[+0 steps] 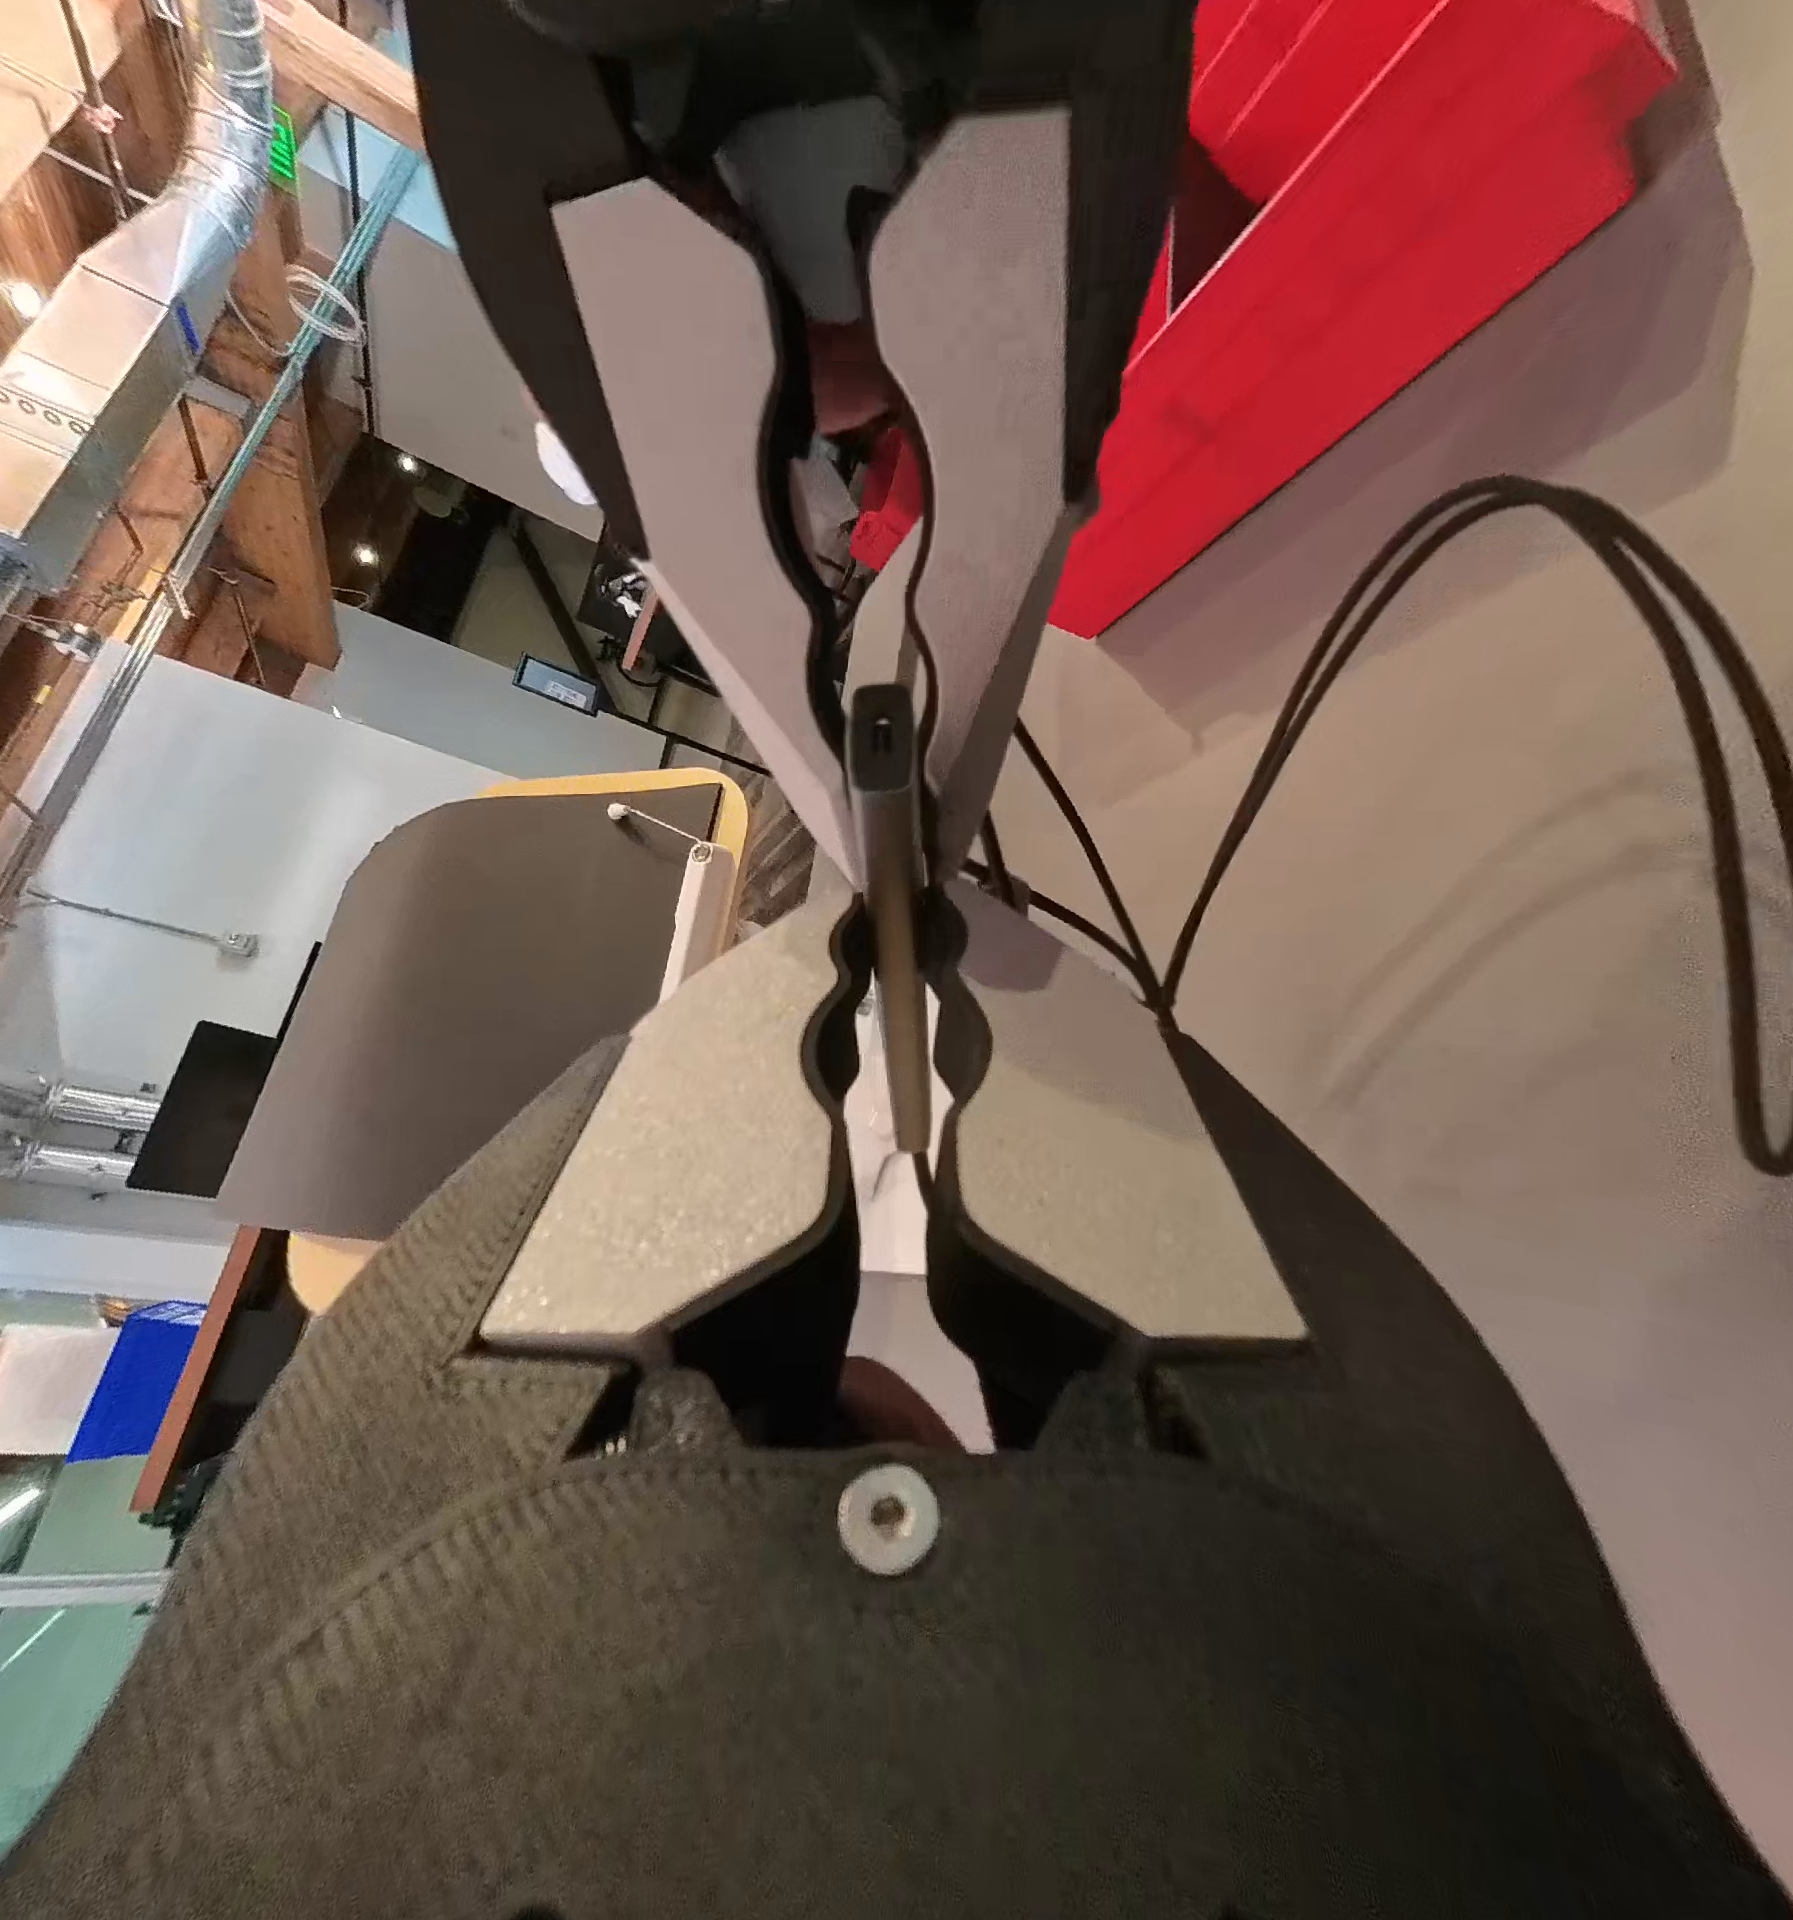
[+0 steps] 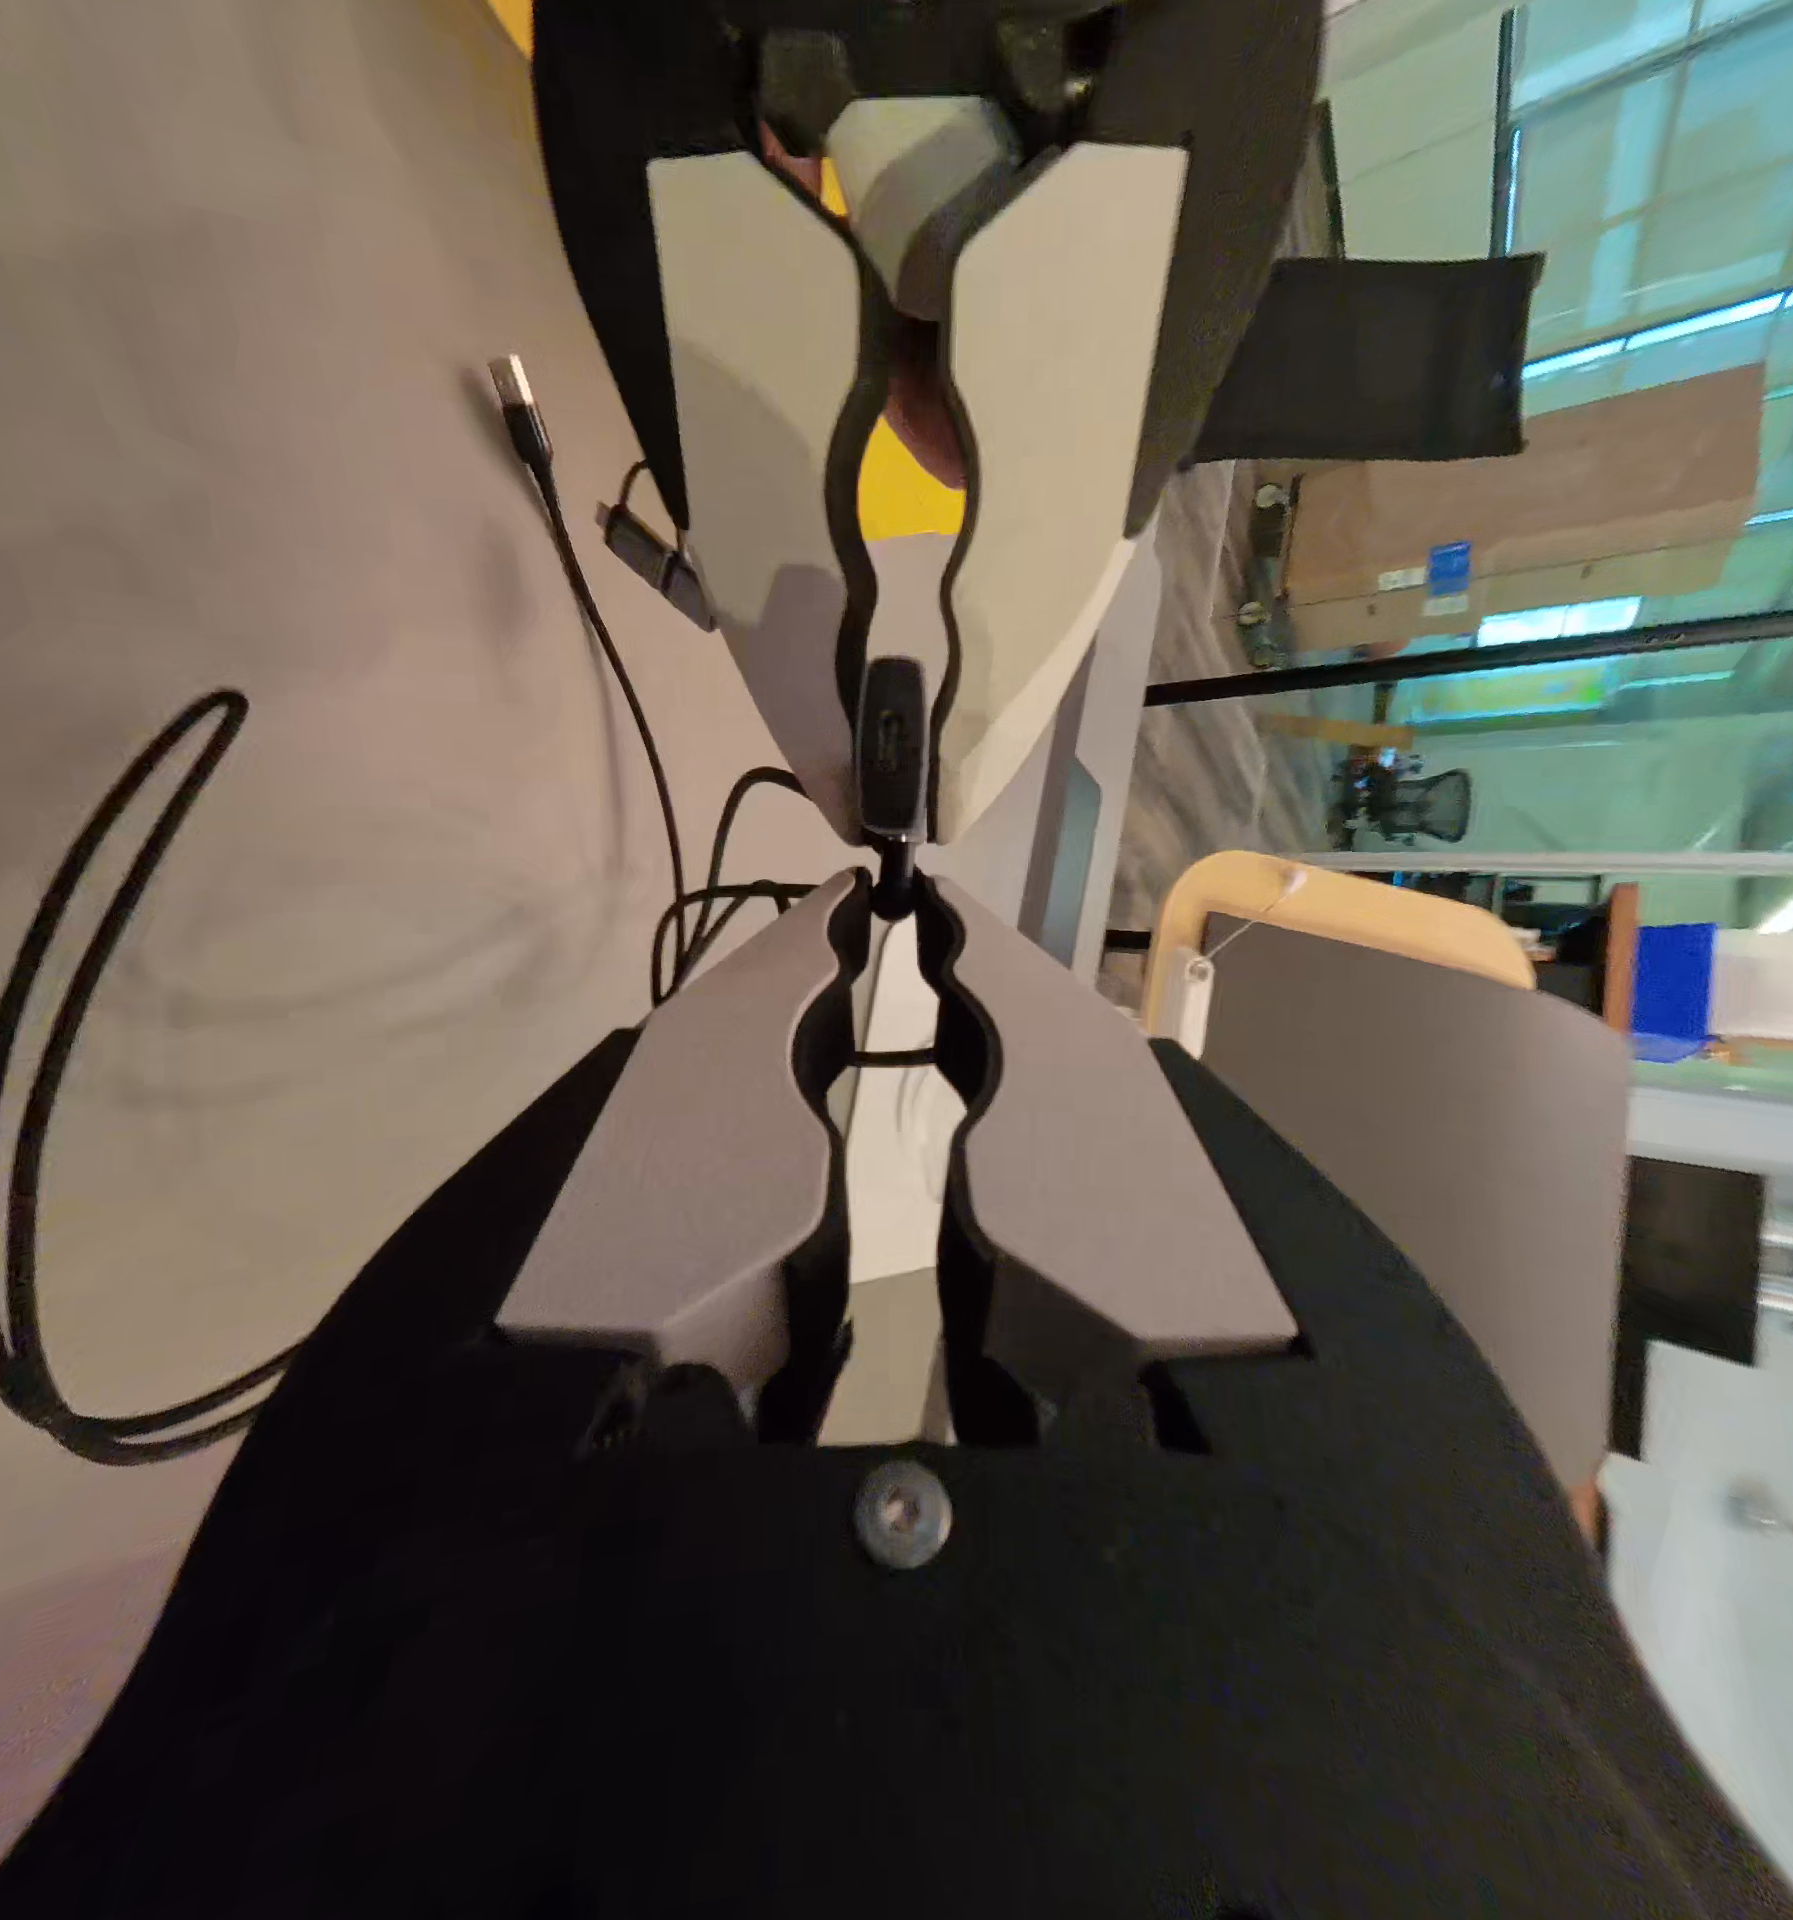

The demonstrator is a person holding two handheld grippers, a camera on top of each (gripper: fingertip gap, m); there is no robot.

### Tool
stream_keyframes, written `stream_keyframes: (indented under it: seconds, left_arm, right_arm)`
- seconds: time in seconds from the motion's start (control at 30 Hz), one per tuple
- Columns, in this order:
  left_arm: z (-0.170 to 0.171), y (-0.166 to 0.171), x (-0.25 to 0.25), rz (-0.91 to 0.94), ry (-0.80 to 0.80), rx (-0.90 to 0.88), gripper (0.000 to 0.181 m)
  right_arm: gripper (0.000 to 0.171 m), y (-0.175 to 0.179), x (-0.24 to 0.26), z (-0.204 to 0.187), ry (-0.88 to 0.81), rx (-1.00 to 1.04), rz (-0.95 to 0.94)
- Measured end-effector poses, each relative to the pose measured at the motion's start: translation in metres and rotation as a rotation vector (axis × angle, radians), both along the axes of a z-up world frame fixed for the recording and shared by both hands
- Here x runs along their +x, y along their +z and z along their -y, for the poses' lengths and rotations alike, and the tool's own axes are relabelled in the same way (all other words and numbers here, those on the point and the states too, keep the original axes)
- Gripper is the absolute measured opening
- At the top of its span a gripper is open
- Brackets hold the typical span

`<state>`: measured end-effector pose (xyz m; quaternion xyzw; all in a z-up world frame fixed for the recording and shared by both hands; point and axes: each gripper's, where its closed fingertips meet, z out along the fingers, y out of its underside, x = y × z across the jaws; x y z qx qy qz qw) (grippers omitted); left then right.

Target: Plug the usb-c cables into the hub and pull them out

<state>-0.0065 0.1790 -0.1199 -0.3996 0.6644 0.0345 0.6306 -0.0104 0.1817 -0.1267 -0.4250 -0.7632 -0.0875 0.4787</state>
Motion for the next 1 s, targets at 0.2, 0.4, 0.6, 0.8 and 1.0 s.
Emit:
stream_keyframes:
  seconds: [0.2,0.4,0.6,0.8,1.0]
  left_arm:
    - [-0.001,0.004,-0.001,0.031,0.006,-0.025,0.009]
    - [-0.002,0.004,-0.002,0.066,-0.004,-0.071,0.009]
    - [-0.003,0.005,-0.004,0.061,-0.005,-0.062,0.009]
    - [-0.002,-0.004,-0.002,0.04,-0.008,-0.086,0.009]
    - [-0.007,-0.007,-0.003,0.079,0.017,-0.183,0.01]
  right_arm:
    - [0.006,0.004,-0.002,-0.004,-0.001,0.126,0.026]
    - [0.007,0.005,-0.006,-0.005,-0.019,0.14,-0.006]
    - [0.005,0.005,-0.008,-0.006,-0.026,0.134,-0.01]
    - [0.005,-0.003,-0.004,-0.005,-0.002,0.09,0.047]
    - [0.005,-0.005,-0.004,-0.01,-0.047,0.059,0.049]
